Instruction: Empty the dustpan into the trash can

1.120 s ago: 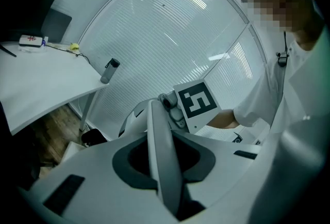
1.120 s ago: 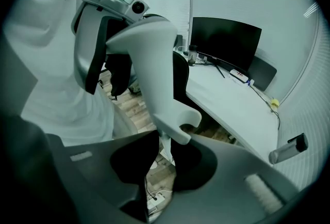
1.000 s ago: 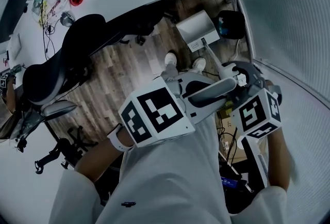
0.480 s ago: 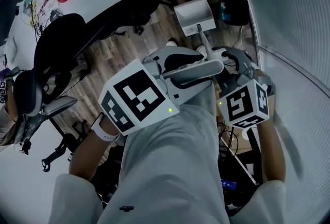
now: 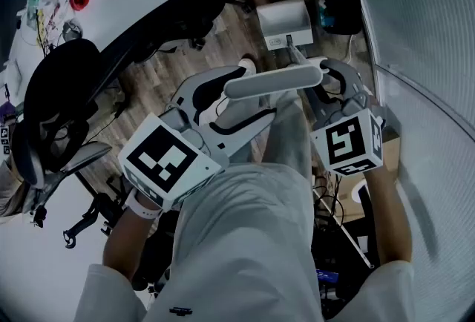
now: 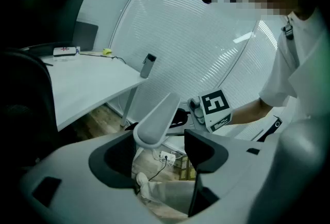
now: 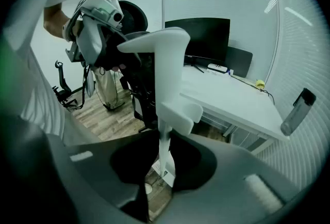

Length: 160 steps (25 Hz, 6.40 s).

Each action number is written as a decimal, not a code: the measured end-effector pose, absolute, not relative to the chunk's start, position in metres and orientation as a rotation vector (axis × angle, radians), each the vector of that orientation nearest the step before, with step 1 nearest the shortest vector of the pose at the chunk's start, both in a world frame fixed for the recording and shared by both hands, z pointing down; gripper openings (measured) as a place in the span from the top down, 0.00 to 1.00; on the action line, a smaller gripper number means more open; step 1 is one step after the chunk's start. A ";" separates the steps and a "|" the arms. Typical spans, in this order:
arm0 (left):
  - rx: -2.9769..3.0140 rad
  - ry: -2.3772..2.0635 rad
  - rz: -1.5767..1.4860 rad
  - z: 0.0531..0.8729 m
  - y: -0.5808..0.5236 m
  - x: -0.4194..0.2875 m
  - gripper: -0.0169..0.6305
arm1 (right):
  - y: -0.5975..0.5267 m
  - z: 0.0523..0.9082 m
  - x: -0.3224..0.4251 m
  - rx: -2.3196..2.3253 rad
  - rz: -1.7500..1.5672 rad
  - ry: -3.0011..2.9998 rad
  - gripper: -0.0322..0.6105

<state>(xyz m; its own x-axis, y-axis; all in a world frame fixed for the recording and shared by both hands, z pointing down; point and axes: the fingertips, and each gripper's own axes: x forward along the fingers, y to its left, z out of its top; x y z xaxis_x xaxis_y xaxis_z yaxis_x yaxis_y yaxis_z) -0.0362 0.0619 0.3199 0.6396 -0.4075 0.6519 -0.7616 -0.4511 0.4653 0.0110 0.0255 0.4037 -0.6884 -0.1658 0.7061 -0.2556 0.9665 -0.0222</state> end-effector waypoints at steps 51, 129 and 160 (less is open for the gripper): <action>1.874 -1.145 0.699 0.405 0.062 -0.024 0.64 | -0.016 0.568 -0.003 0.500 0.276 -2.345 0.60; 2.146 -1.516 0.202 0.186 0.047 0.002 0.96 | 0.002 0.174 0.154 0.986 0.260 -2.696 0.94; 2.199 -1.464 0.201 0.181 0.047 0.030 0.96 | 0.023 0.172 0.161 0.929 0.264 -2.710 0.94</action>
<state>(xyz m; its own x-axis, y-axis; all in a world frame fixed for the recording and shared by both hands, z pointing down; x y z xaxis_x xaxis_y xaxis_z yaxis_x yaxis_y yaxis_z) 0.0302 0.0466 0.1809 0.4149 -0.8268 0.3798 -0.8986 -0.3071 0.3134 0.1614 0.0233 0.1721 -0.7604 -0.5736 0.3046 -0.6217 0.7786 -0.0856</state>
